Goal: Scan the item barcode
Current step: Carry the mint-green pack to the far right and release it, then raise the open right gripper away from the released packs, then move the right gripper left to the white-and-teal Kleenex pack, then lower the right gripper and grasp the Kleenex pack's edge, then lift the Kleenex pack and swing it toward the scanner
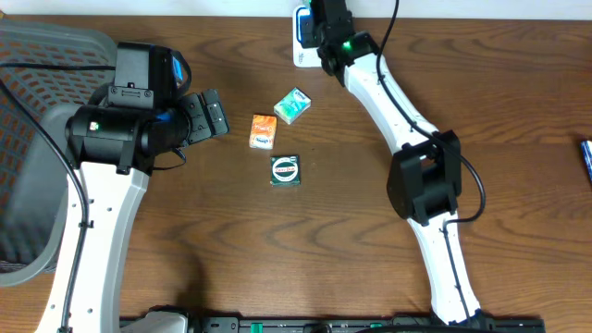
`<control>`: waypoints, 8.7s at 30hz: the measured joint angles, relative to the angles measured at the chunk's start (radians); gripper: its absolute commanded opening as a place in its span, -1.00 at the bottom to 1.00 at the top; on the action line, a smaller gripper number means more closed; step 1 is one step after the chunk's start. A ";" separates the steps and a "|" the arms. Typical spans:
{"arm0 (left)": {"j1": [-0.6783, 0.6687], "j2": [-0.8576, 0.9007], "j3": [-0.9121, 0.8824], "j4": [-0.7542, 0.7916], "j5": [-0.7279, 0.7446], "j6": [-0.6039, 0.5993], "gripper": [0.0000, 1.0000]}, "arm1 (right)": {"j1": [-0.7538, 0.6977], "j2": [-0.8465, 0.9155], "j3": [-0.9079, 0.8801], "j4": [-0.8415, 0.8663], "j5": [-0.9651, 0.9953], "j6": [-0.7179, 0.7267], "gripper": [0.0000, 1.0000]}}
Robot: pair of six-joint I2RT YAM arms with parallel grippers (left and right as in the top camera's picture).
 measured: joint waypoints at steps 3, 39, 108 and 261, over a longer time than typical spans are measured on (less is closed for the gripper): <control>0.000 0.000 0.000 0.000 0.000 0.000 0.96 | -0.006 -0.035 0.000 -0.010 0.002 0.000 -0.98; 0.000 0.000 0.000 0.000 0.000 0.000 0.95 | -0.784 -0.157 -0.203 -0.594 0.297 -0.129 0.71; 0.000 0.000 0.000 0.000 0.000 0.000 0.95 | -0.813 -0.368 -0.591 -0.167 0.022 -0.119 0.93; 0.000 0.000 0.000 0.000 0.000 0.000 0.96 | -0.075 -0.408 -0.607 -0.084 -0.758 0.237 -0.98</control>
